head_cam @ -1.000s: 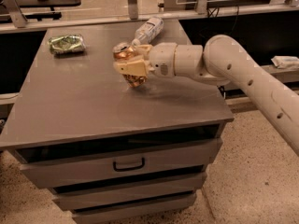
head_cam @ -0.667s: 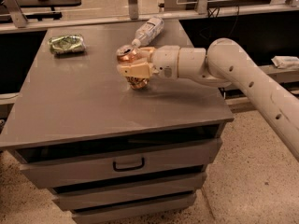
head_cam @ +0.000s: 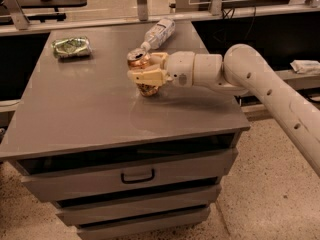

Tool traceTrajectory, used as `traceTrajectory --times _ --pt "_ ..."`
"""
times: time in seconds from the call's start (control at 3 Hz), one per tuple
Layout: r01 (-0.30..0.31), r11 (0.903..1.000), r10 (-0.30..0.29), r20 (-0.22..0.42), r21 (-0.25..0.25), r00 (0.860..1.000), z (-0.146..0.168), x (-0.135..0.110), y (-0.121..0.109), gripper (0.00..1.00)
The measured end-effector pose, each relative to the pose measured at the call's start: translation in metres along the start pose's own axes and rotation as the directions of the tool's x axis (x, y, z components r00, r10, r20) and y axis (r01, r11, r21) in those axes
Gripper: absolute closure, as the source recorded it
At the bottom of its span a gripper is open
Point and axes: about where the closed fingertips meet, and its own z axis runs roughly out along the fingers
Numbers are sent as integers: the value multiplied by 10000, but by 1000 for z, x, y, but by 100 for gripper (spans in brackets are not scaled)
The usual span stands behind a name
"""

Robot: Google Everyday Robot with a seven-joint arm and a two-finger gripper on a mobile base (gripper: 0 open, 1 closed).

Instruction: Place orange can upright

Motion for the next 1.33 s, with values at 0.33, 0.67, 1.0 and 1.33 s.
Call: traceTrajectory --times 0.33,0.67,1.0,1.33 --pt "0 10000 0 0 0 10000 0 -1 0 15" --pt "-261 9997 262 -96 22 9996 -12 16 6 0" --pt "-484 9987 488 -252 160 9985 -27 31 11 0" --pt "-309 9984 325 -357 468 9988 -57 33 6 0"
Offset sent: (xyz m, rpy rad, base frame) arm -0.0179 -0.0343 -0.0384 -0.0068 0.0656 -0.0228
